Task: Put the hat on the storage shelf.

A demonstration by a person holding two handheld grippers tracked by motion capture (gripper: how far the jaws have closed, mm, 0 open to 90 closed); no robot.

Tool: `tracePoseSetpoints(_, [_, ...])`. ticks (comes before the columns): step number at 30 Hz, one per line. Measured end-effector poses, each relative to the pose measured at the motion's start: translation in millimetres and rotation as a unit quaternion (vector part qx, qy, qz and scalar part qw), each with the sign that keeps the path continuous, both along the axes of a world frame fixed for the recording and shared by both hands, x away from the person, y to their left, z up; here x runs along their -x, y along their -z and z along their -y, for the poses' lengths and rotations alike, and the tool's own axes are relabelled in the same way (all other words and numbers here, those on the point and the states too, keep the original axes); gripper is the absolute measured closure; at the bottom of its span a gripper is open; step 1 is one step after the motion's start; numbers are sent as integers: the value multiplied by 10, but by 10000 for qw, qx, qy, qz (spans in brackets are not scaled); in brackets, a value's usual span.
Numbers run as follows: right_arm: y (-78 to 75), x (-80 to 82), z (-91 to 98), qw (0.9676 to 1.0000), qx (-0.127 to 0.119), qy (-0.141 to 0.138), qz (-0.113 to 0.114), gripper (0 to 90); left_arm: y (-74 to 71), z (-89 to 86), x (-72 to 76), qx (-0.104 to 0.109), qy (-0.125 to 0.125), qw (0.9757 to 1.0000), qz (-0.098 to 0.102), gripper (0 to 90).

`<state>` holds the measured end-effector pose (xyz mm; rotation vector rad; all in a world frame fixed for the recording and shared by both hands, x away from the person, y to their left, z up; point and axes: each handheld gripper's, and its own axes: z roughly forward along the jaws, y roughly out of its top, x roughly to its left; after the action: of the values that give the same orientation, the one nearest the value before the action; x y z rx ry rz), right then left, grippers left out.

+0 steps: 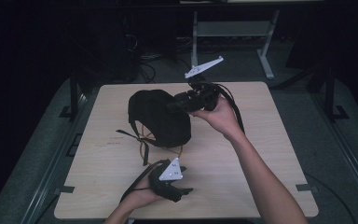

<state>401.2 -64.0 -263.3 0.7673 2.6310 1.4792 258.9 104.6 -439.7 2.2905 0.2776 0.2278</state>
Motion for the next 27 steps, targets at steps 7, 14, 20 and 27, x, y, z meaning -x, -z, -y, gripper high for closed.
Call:
tracePoseSetpoints(7, [84, 22, 14, 9998, -130, -160, 38, 732, -1, -3, 1, 25, -18, 10000, 11, 287])
tracePoseSetpoints(14, [-18, 61, 35, 9995, -128, -112, 275, 755, -5, -4, 5, 20, -6, 10000, 7, 287])
tracePoseSetpoints(20, [-205, 75, -60, 9989, -120, -118, 432, 756, -11, -4, 1, -12, 10, 10000, 7, 287])
tracePoseSetpoints(27, [-380, 76, -430, 9979, -12, -293, 579, 754, -1, 21, 14, -34, 71, 10000, 6, 287])
